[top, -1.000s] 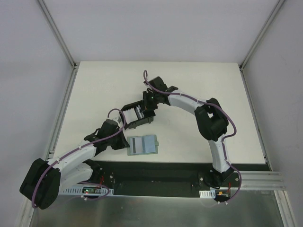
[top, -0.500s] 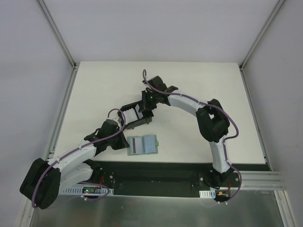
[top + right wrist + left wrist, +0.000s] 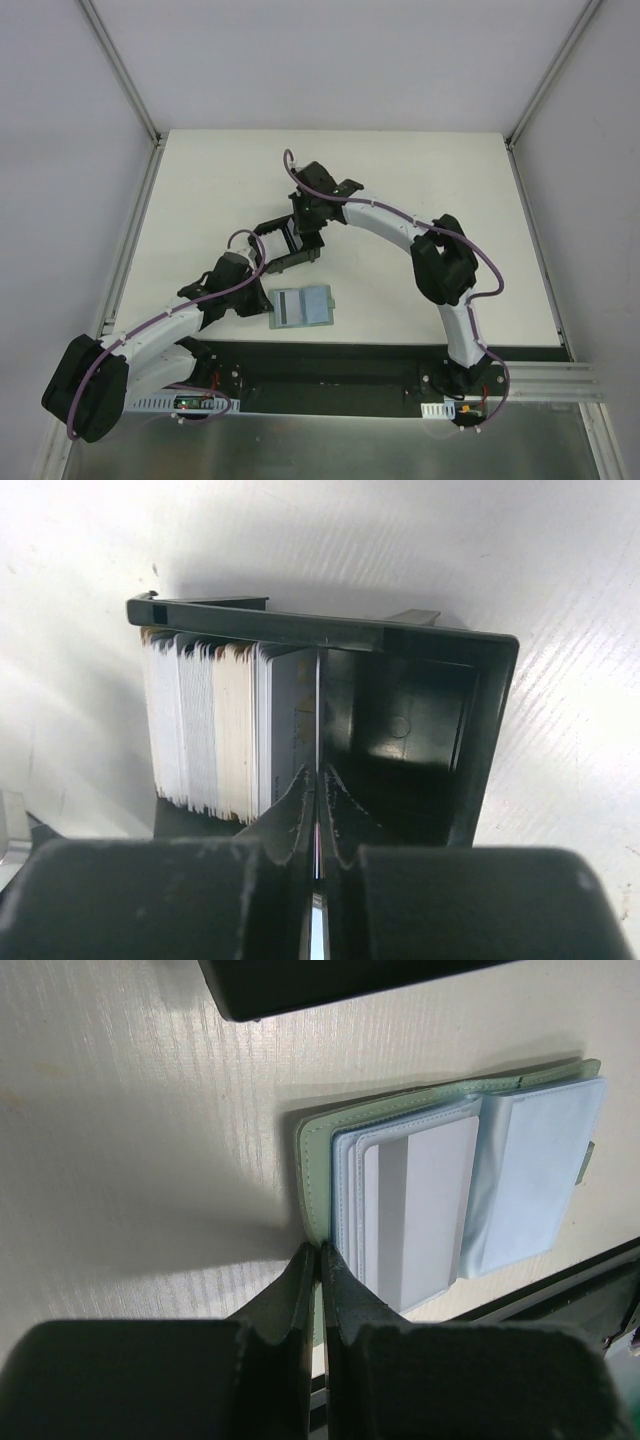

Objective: Put the credit cards into the card holder
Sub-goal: Pick up the credit card from the storage box.

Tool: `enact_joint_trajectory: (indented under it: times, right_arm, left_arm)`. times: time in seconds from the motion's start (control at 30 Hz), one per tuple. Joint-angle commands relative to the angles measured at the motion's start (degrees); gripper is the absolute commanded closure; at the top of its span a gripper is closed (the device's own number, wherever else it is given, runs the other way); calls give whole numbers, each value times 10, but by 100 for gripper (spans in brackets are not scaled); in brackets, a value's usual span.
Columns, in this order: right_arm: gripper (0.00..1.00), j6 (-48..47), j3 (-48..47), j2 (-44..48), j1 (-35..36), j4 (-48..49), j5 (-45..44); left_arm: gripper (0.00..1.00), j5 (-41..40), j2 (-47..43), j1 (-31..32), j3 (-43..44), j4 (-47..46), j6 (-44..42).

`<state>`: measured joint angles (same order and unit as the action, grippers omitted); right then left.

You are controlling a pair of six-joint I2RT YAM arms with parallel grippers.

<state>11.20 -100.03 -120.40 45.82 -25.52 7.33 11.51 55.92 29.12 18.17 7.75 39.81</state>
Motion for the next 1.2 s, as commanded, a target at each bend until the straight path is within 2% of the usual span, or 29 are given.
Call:
enact_joint_trajectory:
  times: [0.0, 0.2, 0.7, 1.0, 1.17]
  right_arm:
    - [99, -29, -35, -29, 15, -50, -62]
    - [99, -40, -61, -58, 25, -85, -106]
    - [87, -46, -62, -65, 27, -63, -43]
    - [92, -58, -68, -67, 26, -48, -9]
    - [99, -61, -76, -75, 26, -50, -2]
  left_arm:
    - [100, 1, -3, -6, -1, 5, -11]
    - [100, -1, -5, -6, -3, 4, -11]
    - [100, -2, -2, -6, -3, 4, -11]
    - [100, -1, -1, -6, -2, 4, -11]
    - [100, -1, -1, -6, -2, 5, -13]
